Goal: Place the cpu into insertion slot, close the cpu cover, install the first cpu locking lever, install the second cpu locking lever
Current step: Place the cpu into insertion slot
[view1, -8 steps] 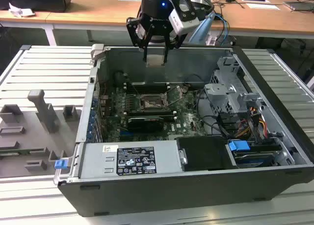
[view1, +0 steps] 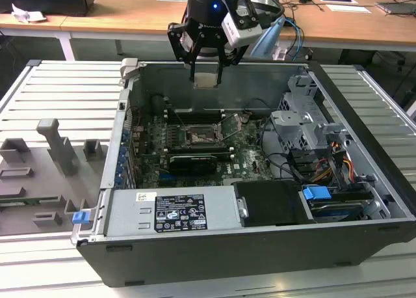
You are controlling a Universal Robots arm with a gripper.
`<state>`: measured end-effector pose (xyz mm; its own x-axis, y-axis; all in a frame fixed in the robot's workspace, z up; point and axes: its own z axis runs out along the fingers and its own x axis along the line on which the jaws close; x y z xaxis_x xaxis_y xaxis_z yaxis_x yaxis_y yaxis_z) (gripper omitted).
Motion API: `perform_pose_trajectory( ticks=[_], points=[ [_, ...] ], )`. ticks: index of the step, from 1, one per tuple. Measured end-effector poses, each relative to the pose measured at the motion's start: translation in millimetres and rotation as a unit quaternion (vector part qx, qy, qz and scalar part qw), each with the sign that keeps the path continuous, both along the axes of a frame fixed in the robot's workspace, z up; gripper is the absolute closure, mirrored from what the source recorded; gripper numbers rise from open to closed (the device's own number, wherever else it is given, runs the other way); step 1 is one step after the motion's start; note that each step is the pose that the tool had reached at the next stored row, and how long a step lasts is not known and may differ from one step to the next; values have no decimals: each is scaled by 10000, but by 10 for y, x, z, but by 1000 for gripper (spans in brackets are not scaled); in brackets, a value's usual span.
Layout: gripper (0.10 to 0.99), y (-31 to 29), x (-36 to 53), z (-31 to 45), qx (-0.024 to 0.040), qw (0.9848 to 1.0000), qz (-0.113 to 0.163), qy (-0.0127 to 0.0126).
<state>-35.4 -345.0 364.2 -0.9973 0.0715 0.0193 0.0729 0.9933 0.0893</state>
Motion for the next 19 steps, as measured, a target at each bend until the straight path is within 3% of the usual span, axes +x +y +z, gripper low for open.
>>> perform_pose_trajectory(
  ticks=[9, 19],
  points=[
    [557, 0, 0, -7, -5, 10000, -14, 0],
    [557, 0, 0, -11, -7, 9996, -274, 1]
  ],
)
